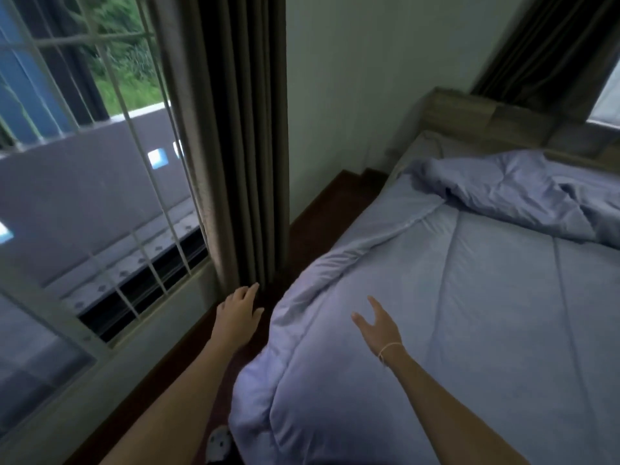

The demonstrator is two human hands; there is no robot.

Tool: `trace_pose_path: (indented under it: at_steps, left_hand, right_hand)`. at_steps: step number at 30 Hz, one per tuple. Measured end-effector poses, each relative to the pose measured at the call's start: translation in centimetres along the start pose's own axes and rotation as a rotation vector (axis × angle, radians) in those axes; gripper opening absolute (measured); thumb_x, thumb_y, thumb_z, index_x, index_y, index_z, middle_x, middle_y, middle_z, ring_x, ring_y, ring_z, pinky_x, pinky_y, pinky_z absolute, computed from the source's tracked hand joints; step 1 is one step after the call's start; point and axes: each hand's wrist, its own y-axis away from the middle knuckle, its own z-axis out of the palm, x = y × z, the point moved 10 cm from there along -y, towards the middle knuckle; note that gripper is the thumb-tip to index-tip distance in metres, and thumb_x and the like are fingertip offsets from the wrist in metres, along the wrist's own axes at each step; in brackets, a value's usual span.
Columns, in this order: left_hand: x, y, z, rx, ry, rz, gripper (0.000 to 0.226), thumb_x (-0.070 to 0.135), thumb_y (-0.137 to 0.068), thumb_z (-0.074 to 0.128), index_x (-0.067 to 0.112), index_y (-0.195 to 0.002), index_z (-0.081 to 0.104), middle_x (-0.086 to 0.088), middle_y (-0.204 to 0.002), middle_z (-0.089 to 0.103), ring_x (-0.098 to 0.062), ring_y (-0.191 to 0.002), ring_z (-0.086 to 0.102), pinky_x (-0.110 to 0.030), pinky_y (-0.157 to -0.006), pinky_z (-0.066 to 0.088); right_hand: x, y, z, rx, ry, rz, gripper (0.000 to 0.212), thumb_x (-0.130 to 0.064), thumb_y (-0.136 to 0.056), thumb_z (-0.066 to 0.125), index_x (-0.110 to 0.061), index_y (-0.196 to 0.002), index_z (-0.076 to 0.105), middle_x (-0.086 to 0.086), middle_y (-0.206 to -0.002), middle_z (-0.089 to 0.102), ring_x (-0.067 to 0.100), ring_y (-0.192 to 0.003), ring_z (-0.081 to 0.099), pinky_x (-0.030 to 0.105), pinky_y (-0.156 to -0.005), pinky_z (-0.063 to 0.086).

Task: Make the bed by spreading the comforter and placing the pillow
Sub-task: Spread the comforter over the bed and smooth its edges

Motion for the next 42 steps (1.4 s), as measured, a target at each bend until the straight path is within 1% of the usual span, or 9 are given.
trace_pose_path:
  at_steps: [4, 8, 11, 14, 19, 24, 29, 33, 42]
  left_hand:
    - [-0.1, -7.6, -0.5, -0.059, -0.057, 0.114, 0.061, 0.039, -0.096, 0.043, 0.024, -0.149, 0.017, -0.006, -0.154, 0.025, -0.026, -0.139, 0.027, -0.041, -0.113, 0.025]
    - [1.2, -13.0, -0.5, -0.156, -0.100, 0.256, 0.060, 0.040, -0.097, 0.040, 0.025, -0.149, 0.015, -0.004, -0.155, 0.024, -0.023, -0.141, 0.025, -0.039, -0.114, 0.021]
    - [1.9, -18.0, -1.3, -0.190, -0.061, 0.329, 0.060, 0.040, -0.097, 0.041, 0.025, -0.149, 0.016, -0.004, -0.152, 0.029, -0.024, -0.134, 0.037, -0.040, -0.109, 0.031]
    - [2.5, -21.6, -1.4, -0.241, 0.000, 0.352, 0.058, 0.040, -0.097, 0.040, 0.024, -0.148, 0.016, -0.006, -0.146, 0.036, -0.026, -0.120, 0.051, -0.041, -0.098, 0.044]
    - [5.5, -26.8, 1.2, -0.353, -0.011, 0.490, 0.056, 0.040, -0.098, 0.038, 0.023, -0.148, 0.018, -0.007, -0.140, 0.042, -0.027, -0.114, 0.054, -0.043, -0.094, 0.046]
    - [9.9, -33.1, 4.2, -0.437, -0.010, 0.600, 0.055, 0.039, -0.098, 0.037, 0.022, -0.148, 0.020, -0.009, -0.141, 0.043, -0.027, -0.117, 0.052, -0.043, -0.097, 0.045]
    - [15.4, -41.9, 6.4, -0.491, 0.049, 0.638, 0.053, 0.036, -0.098, 0.040, 0.024, -0.147, 0.022, -0.005, -0.145, 0.038, -0.022, -0.124, 0.046, -0.041, -0.102, 0.041]
    - [19.5, -48.1, 8.8, -0.590, -0.035, 0.674, 0.054, 0.036, -0.098, 0.039, 0.026, -0.147, 0.020, -0.002, -0.148, 0.034, -0.020, -0.126, 0.044, -0.037, -0.102, 0.041]
    - [33.9, -61.5, 10.6, -0.520, -0.091, 0.900, 0.055, 0.036, -0.098, 0.039, 0.023, -0.148, 0.020, -0.006, -0.152, 0.028, -0.024, -0.133, 0.035, -0.039, -0.107, 0.034]
  right_hand:
    - [-2.6, -5.3, 1.4, 0.095, -0.036, 0.056, 0.070, -0.041, -0.090, 0.057, -0.018, -0.148, 0.026, 0.007, -0.152, 0.032, 0.026, -0.139, 0.033, 0.037, -0.114, 0.028]
    - [-4.4, -8.6, 3.1, 0.185, -0.063, 0.143, 0.070, -0.045, -0.089, 0.056, -0.020, -0.147, 0.027, 0.007, -0.152, 0.034, 0.027, -0.138, 0.034, 0.040, -0.114, 0.030]
    - [-5.6, -10.9, 3.9, 0.323, -0.123, 0.206, 0.068, -0.046, -0.089, 0.056, -0.019, -0.146, 0.030, 0.009, -0.149, 0.039, 0.028, -0.135, 0.039, 0.041, -0.110, 0.035]
    - [-6.2, -12.3, 5.1, 0.394, -0.130, 0.253, 0.063, -0.043, -0.089, 0.058, -0.017, -0.143, 0.036, 0.009, -0.143, 0.046, 0.029, -0.129, 0.046, 0.040, -0.104, 0.039]
    - [-6.2, -16.3, 5.1, 0.405, -0.157, 0.302, 0.062, -0.040, -0.088, 0.061, -0.017, -0.140, 0.040, 0.011, -0.138, 0.051, 0.030, -0.124, 0.049, 0.041, -0.101, 0.042]
    - [-4.3, -21.5, 2.3, 0.442, -0.172, 0.362, 0.053, -0.040, -0.087, 0.061, -0.018, -0.133, 0.047, 0.009, -0.129, 0.057, 0.029, -0.120, 0.054, 0.038, -0.101, 0.044]
    - [-2.3, -29.6, -1.8, 0.515, -0.223, 0.465, 0.066, -0.038, -0.085, 0.065, -0.015, -0.141, 0.038, 0.014, -0.137, 0.051, 0.030, -0.126, 0.048, 0.039, -0.106, 0.039]
    - [-2.1, -36.1, -4.8, 0.535, -0.249, 0.496, 0.066, -0.036, -0.084, 0.067, -0.015, -0.140, 0.040, 0.014, -0.136, 0.052, 0.030, -0.125, 0.049, 0.040, -0.107, 0.039]
    - [-2.6, -47.5, -15.3, 0.686, -0.266, 0.491, 0.066, -0.040, -0.084, 0.065, -0.018, -0.141, 0.039, 0.011, -0.140, 0.048, 0.027, -0.130, 0.044, 0.039, -0.110, 0.036]
